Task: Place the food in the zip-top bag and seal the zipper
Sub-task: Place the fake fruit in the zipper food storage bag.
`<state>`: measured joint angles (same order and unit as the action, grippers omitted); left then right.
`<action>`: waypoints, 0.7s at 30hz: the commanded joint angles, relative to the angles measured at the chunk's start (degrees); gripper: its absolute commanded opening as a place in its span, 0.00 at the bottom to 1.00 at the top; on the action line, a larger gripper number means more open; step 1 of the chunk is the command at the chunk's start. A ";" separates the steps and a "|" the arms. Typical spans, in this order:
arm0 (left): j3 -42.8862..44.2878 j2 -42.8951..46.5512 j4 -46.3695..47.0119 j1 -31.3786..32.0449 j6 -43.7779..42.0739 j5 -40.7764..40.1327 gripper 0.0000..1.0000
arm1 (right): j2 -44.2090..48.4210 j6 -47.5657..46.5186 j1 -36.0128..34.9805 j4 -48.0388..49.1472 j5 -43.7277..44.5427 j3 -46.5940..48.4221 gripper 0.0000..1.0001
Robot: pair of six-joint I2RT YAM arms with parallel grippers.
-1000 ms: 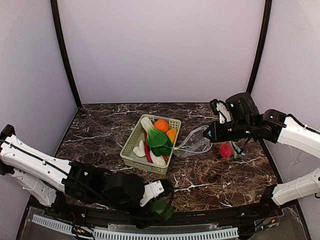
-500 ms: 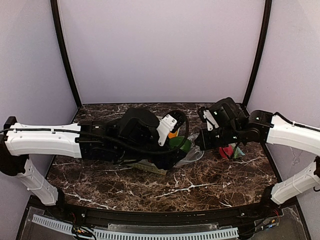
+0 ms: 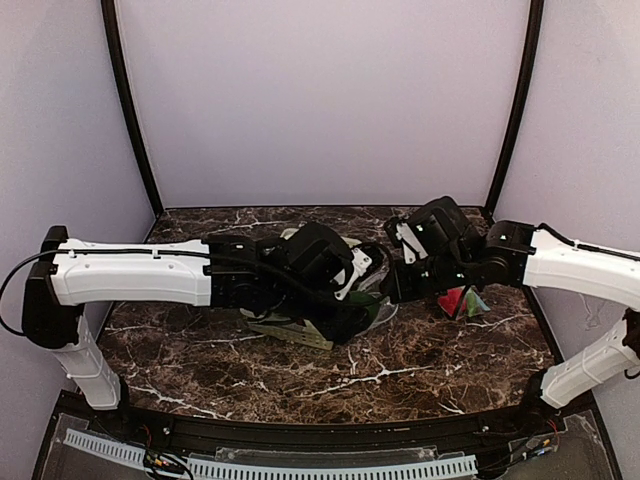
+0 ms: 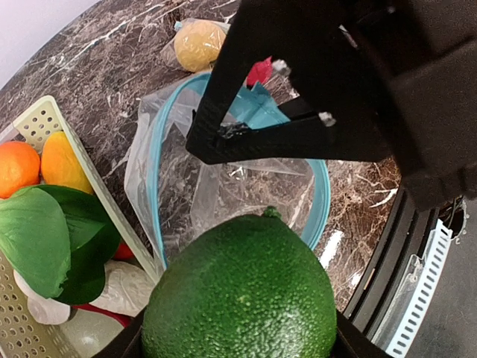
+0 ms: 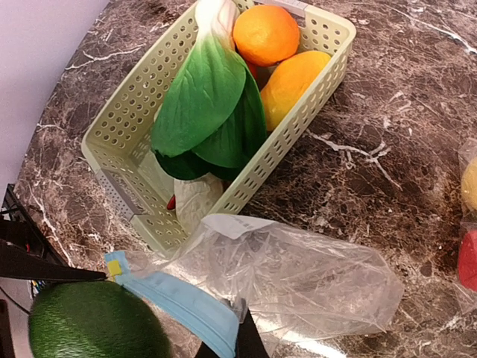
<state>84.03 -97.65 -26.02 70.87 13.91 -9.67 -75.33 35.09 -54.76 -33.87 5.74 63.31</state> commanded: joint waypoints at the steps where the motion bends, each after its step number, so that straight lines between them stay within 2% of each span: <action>1: 3.80 -2.11 -4.84 -1.03 -0.91 -0.34 0.62 | -0.11 -0.01 -0.52 4.46 -3.36 0.02 0.00; 12: 5.98 -6.26 -2.35 -3.01 -1.09 -0.59 0.63 | -3.50 3.21 0.11 7.01 -11.35 -2.40 0.00; 17: 5.07 -6.27 0.21 -3.22 -1.64 -3.57 0.66 | -1.62 5.11 2.26 9.88 -15.77 -4.95 0.00; 21: 4.75 -6.50 3.10 -3.81 -1.72 -2.44 0.66 | -0.30 5.98 4.26 11.52 -19.44 -6.65 0.00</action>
<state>88.88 -104.57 -30.00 68.25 12.88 -10.37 -77.06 39.03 -51.53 -24.36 -6.11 58.87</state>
